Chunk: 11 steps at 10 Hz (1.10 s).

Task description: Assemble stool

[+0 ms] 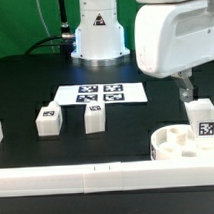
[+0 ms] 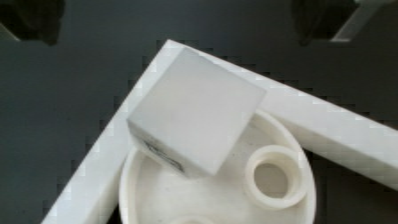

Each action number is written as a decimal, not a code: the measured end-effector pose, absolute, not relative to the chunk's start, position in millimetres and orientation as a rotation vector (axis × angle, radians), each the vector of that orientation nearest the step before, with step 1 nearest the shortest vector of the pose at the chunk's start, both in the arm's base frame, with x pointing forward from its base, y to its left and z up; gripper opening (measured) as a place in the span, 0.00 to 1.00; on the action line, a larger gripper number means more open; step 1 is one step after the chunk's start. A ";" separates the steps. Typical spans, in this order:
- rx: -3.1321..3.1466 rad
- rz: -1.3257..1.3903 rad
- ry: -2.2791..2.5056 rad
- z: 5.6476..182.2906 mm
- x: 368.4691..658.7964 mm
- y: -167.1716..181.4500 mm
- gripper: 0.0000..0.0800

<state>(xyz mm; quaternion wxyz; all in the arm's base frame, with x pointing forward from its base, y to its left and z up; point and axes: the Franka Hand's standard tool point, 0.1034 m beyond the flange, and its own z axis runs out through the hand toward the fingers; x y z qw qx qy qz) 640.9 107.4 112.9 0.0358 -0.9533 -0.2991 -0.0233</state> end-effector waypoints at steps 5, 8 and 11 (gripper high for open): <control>-2.757 -0.069 -1.430 110.7 642.2 107.0 0.81; -2.598 -0.053 -1.743 100.0 639.5 107.3 0.81; -2.359 0.002 -2.100 91.6 637.3 103.3 0.81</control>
Offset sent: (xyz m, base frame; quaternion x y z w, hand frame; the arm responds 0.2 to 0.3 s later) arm 0.0000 0.0000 0.0000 0.0000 0.0000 -0.1296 0.9916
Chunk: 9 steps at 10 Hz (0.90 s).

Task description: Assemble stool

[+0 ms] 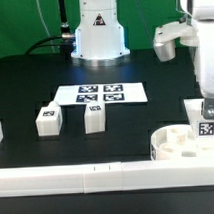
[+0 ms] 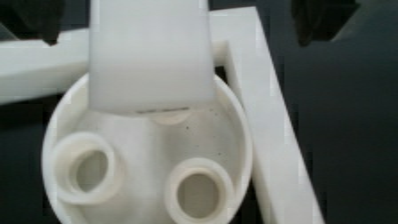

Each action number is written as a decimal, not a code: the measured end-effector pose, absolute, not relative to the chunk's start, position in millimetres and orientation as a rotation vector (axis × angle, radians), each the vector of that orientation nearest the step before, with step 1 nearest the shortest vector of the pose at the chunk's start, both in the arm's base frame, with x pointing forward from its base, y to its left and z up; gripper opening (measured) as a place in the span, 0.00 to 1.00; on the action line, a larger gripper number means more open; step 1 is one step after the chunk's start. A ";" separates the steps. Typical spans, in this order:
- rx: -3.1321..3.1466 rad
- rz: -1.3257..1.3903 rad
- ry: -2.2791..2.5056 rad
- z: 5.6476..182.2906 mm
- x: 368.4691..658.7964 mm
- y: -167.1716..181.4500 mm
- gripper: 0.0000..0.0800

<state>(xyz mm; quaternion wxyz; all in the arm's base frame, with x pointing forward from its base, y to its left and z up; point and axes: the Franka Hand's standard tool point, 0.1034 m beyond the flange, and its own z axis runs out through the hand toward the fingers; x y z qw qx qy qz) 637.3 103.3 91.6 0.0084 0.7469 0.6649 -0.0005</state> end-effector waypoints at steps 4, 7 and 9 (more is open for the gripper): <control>2.293 -0.020 2.109 87.8 635.6 103.0 0.81; 2.352 -0.023 2.052 84.2 633.3 109.0 0.69; 2.356 -0.023 2.048 84.2 633.6 107.1 0.52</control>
Offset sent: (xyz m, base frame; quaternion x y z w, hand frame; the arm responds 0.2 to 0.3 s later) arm -0.0007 0.0086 -0.0020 -0.0006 0.0038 0.0324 0.9995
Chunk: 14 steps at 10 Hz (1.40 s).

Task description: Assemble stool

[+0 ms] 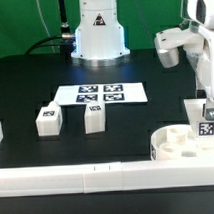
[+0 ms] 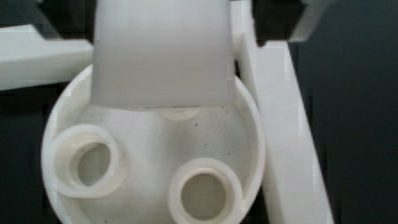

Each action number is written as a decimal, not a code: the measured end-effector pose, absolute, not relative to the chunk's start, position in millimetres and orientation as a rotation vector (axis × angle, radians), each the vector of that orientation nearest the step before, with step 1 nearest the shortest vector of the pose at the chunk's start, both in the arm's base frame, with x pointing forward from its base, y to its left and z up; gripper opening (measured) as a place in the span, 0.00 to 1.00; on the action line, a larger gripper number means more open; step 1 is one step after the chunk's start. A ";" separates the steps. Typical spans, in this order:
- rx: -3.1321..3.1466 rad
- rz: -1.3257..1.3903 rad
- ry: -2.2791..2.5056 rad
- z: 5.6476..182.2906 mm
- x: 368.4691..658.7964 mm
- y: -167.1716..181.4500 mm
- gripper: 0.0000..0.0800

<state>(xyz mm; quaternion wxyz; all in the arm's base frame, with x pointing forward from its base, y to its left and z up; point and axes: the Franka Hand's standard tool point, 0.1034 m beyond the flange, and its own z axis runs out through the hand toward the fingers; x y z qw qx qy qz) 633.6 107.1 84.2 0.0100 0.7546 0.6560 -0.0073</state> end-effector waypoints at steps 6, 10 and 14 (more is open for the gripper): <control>2.609 -0.020 1.711 83.9 633.6 105.8 0.42; 2.963 -0.027 0.990 82.3 625.8 115.3 0.42; 3.096 -0.022 0.416 82.1 625.0 116.8 0.42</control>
Offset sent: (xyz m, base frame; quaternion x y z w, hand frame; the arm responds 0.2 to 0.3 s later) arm 0.0000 0.0000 0.0000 0.0000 0.0000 0.0650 0.9979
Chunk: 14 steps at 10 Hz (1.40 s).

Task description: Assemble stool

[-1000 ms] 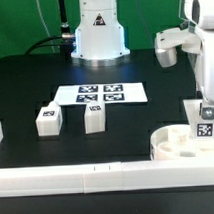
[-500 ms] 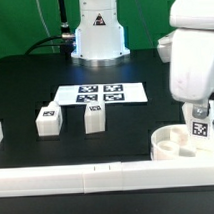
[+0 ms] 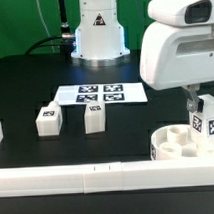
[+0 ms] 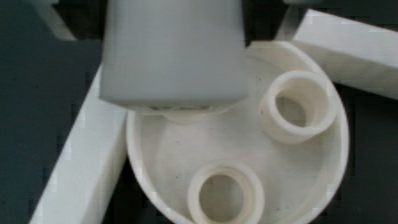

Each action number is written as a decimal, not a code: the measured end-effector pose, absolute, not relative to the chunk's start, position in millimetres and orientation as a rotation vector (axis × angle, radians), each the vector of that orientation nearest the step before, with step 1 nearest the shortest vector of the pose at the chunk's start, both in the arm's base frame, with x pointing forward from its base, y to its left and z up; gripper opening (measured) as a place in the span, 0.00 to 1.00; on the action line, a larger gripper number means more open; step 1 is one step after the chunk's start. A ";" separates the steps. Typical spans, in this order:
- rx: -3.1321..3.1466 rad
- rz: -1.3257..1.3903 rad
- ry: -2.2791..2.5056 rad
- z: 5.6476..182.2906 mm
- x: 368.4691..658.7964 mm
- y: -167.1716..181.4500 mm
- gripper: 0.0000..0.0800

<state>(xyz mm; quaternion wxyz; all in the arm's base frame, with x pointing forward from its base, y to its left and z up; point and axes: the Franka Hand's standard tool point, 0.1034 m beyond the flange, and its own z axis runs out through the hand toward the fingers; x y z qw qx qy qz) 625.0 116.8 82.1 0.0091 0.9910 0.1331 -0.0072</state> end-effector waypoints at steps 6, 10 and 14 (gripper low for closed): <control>3.124 -0.020 -0.146 81.2 624.3 118.5 0.42; 3.034 -0.036 -0.896 81.2 618.8 123.9 0.42; 2.853 -0.063 -1.455 81.1 618.5 125.0 0.42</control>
Offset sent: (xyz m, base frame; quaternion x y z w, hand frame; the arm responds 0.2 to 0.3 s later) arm 0.0000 0.0000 0.0000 0.0000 0.0000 0.1938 0.9810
